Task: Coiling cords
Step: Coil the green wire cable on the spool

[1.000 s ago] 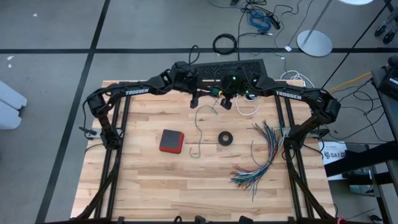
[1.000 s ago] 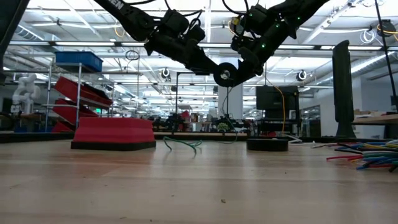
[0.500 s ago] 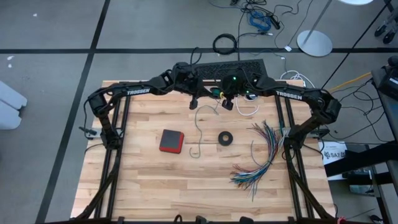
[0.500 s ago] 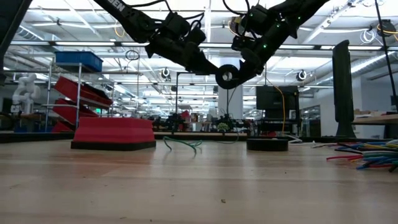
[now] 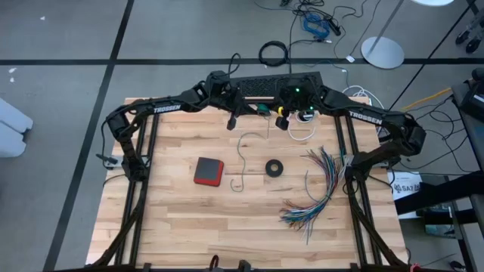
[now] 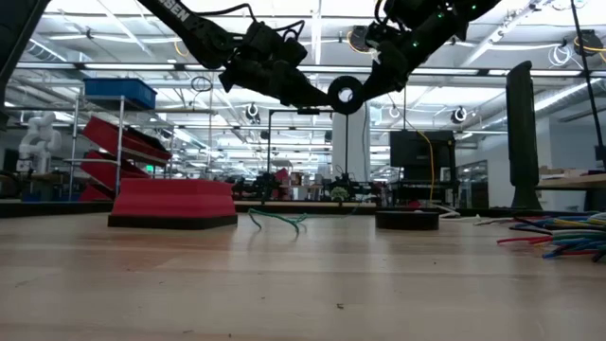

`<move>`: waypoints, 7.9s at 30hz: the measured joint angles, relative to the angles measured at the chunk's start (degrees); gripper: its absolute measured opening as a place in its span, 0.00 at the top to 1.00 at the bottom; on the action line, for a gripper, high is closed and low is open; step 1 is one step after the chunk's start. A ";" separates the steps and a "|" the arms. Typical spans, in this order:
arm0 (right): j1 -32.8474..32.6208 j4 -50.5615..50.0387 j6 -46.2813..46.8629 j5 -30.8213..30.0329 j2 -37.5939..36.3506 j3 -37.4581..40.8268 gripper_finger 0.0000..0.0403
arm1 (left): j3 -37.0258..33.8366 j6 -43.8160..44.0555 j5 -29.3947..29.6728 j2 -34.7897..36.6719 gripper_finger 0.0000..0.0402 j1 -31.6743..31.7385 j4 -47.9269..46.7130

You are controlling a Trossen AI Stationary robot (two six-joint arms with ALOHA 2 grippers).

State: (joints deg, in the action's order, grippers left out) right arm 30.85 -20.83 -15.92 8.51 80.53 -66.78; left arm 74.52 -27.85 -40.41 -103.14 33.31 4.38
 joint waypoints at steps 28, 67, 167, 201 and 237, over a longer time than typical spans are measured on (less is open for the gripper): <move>-0.31 10.16 -0.82 11.57 -1.52 -0.31 0.90 | -0.09 0.56 -7.39 -0.27 1.00 -0.02 3.27; -0.30 20.61 1.11 7.37 -1.26 -0.04 1.00 | 0.05 8.25 -15.79 0.03 0.89 5.01 9.50; 1.26 10.34 -7.46 -10.43 -1.28 -0.09 1.00 | 0.04 39.61 -17.95 -9.61 1.00 10.95 35.19; -1.68 16.54 -9.11 -25.18 7.87 -0.07 1.00 | 0.15 54.77 -11.53 -9.52 0.79 7.99 33.94; 0.96 34.64 -6.56 -23.70 8.82 -0.22 1.00 | 0.09 58.96 -12.88 -5.63 0.72 4.54 41.14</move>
State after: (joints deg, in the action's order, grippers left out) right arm 31.81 13.81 -22.48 -15.19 89.34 -67.00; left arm 74.61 31.11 -53.29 -108.77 37.84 45.53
